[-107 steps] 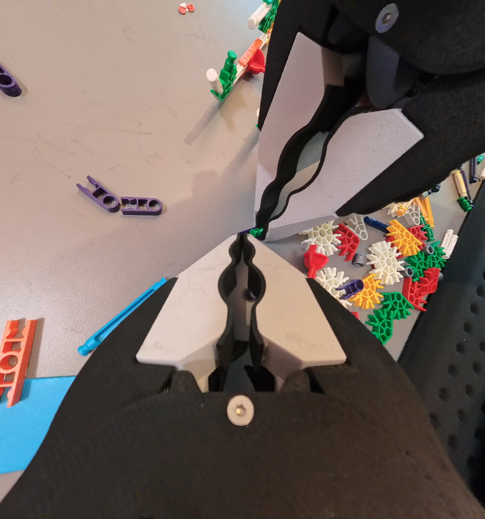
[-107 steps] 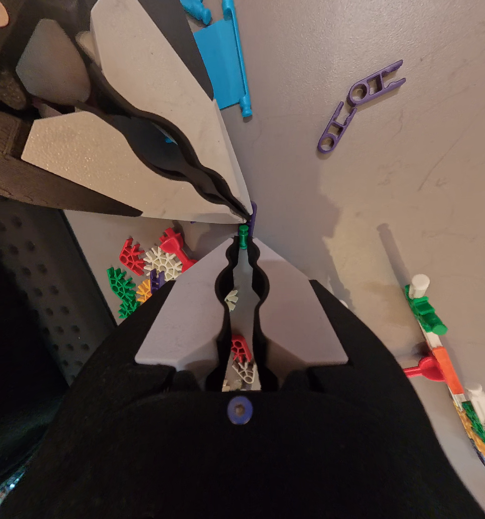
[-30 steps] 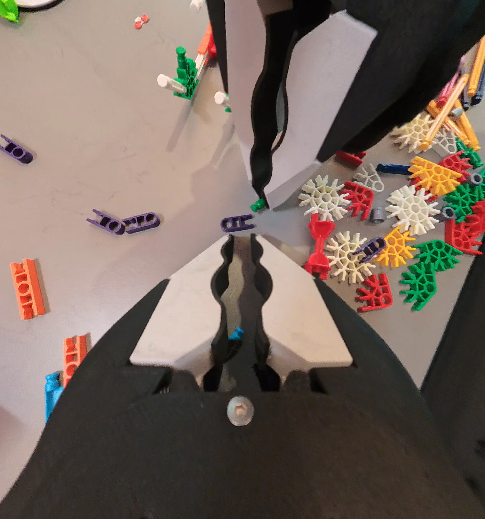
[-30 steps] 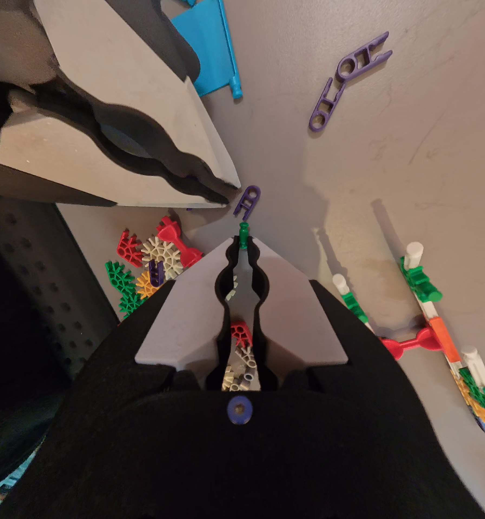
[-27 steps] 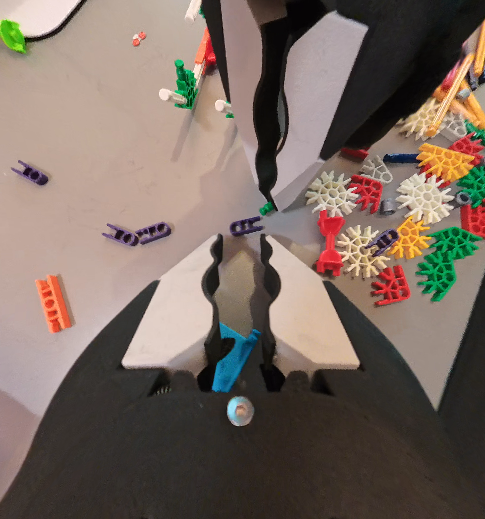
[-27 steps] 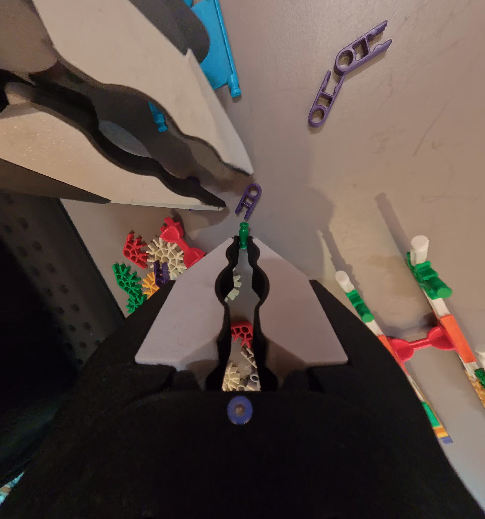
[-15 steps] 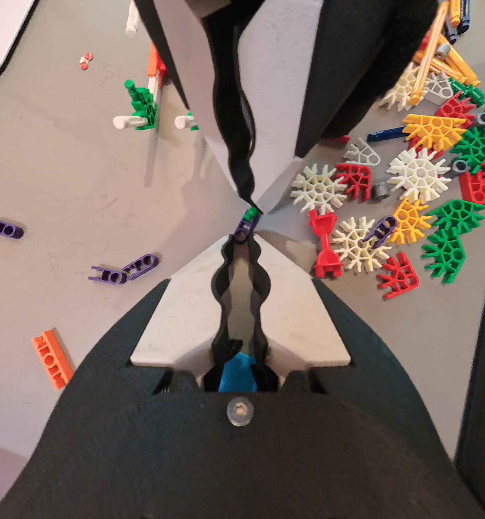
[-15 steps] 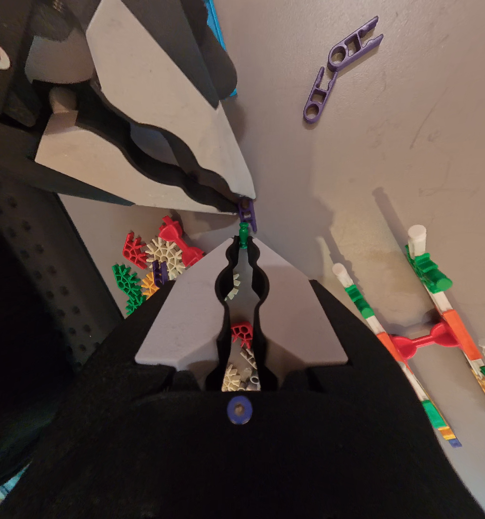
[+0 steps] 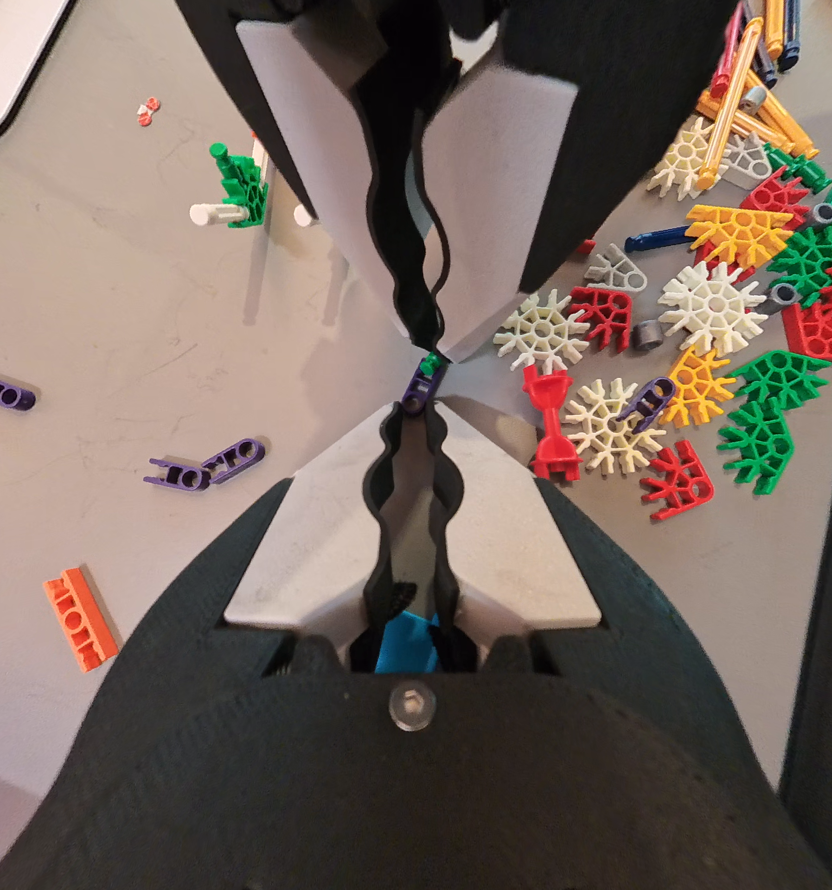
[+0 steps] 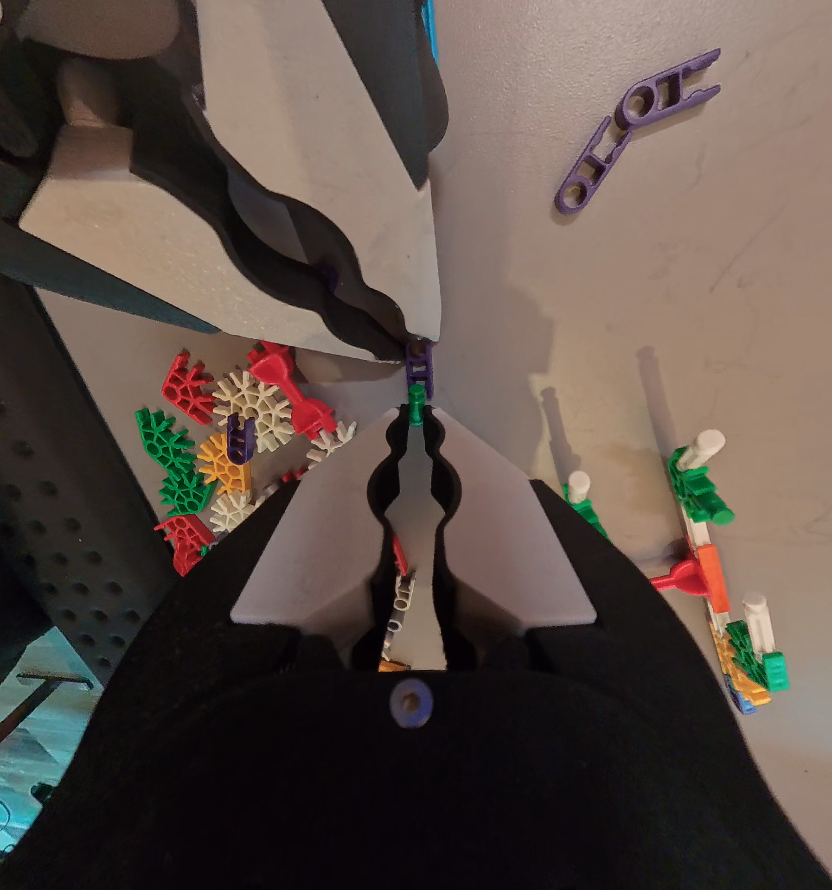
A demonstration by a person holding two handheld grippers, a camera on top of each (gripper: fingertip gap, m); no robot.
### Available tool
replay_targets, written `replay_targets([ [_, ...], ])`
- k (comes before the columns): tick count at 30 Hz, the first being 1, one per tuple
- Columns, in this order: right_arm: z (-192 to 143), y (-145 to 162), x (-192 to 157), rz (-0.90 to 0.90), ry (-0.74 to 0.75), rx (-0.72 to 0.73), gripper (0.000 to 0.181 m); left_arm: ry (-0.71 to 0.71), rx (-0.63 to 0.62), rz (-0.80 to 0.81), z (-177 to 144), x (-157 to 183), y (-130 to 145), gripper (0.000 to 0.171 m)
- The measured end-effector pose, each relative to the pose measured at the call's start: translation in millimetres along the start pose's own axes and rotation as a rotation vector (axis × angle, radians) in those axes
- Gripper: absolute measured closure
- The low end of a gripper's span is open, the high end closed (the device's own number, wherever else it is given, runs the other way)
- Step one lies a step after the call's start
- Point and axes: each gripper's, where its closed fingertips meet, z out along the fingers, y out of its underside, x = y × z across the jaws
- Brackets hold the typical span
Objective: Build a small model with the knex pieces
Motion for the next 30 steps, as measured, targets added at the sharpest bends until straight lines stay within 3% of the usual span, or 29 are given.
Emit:
replay_targets([
  [9,-1.6,-0.6,-1.9,-0.007,0.002,0.023,0.168,-0.003,0.008,0.005,0.3,1.3,-0.6,0.164],
  [18,-11.6,0.5,-3.0,-0.025,0.011,0.158,0.175,-0.002,0.011,0.007,0.4,1.3,-0.6,0.164],
  [30,-5.1,-4.6,-0.2,-0.046,0.052,0.203,0.181,-0.007,0.017,0.005,0.2,1.4,-0.5,0.164],
])
